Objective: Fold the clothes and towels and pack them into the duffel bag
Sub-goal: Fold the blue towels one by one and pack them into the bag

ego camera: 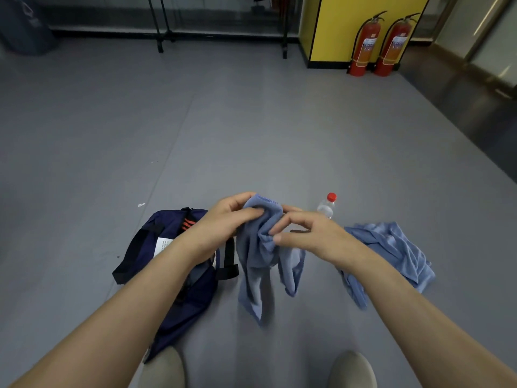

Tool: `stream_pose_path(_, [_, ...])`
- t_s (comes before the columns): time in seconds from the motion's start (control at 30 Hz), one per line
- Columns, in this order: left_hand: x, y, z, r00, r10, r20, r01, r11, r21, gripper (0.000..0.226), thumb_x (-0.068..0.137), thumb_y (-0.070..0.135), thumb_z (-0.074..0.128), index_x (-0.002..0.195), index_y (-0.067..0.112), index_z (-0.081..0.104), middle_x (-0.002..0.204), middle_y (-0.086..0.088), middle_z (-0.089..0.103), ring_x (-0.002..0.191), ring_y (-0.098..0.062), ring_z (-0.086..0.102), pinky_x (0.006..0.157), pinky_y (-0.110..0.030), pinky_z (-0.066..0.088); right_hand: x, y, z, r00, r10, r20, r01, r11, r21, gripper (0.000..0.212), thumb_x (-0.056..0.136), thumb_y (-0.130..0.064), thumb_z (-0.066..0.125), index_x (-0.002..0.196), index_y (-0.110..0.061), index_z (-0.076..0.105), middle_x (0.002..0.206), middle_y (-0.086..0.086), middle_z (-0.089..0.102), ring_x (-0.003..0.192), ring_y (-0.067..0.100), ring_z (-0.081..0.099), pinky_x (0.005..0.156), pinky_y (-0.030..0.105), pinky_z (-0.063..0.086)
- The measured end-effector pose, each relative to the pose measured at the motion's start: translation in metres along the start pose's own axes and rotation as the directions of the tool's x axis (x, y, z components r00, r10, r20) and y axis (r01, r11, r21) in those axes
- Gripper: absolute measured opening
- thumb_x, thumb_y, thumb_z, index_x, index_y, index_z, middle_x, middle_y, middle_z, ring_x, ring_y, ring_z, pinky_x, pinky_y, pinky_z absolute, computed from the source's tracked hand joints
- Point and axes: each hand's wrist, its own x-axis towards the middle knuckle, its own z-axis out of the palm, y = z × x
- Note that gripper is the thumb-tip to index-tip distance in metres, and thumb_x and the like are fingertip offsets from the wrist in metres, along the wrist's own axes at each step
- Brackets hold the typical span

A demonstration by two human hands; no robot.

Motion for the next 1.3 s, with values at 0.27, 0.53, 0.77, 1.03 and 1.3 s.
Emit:
stream_pose_path(0.27, [-0.004, 0.009, 0.004, 0.996, 0.071, 0.048, -0.076, 0.991, 0.11, 0.012, 0.099, 0.019, 0.062, 0.104, 0.018, 0.072, 0.105, -0.007, 0.073, 0.104, -0.023, 0.069, 0.092, -0.038, 0.053, 0.013, -0.001, -0.001, 0.992, 0.079, -0.101, -0.054, 0.971, 0.233, 0.017, 0.089, -0.014, 0.073, 0.096, -0.012, 0.057, 0.078, -0.004, 0.062, 0.079, 0.01, 0.058, 0.084, 0.027, 0.042])
stream_pose_path(0.53, [-0.005, 0.005, -0.005, 0.995, 0.097, 0.02, -0.099, 0.981, 0.165, 0.003, 0.092, 0.02, 0.071, 0.093, 0.02, 0.069, 0.084, 0.01, 0.067, 0.079, -0.006, 0.058, 0.07, -0.016, 0.044, 0.011, -0.002, 0.004, 0.991, 0.065, -0.118, -0.064, 0.998, 0.017, 0.008, 0.093, -0.02, 0.069, 0.093, -0.016, 0.075, 0.08, 0.011, 0.066, 0.076, 0.012, 0.054, 0.074, 0.031, 0.04])
stream_pose_path(0.77, [-0.002, -0.002, -0.012, 0.992, 0.122, 0.007, -0.112, 0.884, 0.453, 0.011, 0.092, 0.024, 0.071, 0.092, 0.034, 0.076, 0.076, 0.013, 0.069, 0.069, -0.009, 0.057, 0.068, -0.025, 0.047, 0.008, 0.002, 0.004, 0.99, 0.053, -0.134, -0.055, 0.998, -0.011, 0.009, 0.092, -0.023, 0.07, 0.09, -0.02, 0.078, 0.09, 0.015, 0.071, 0.077, 0.01, 0.059, 0.074, 0.029, 0.046])
stream_pose_path(1.03, [-0.001, 0.0, -0.018, 0.936, 0.314, -0.157, -0.13, 0.725, 0.676, 0.011, 0.097, 0.029, 0.064, 0.087, 0.032, 0.069, 0.086, 0.015, 0.065, 0.082, -0.004, 0.057, 0.074, -0.024, 0.045, 0.012, 0.034, 0.009, 0.959, 0.28, 0.044, -0.23, 0.861, -0.453, 0.035, 0.088, -0.032, 0.071, 0.068, -0.011, 0.052, 0.063, -0.003, 0.047, 0.059, 0.013, 0.041, 0.06, 0.033, 0.035])
stream_pose_path(1.3, [0.022, -0.022, -0.048, 0.877, 0.305, -0.372, 0.088, 0.658, 0.747, 0.009, 0.096, 0.026, 0.062, 0.089, 0.027, 0.068, 0.07, 0.013, 0.063, 0.074, -0.017, 0.06, 0.07, -0.034, 0.045, 0.01, 0.042, -0.046, 0.932, 0.284, -0.227, -0.363, 0.763, -0.535, 0.049, 0.086, -0.037, 0.074, 0.053, -0.019, 0.042, 0.049, -0.009, 0.033, 0.047, 0.01, 0.034, 0.046, 0.02, 0.028])
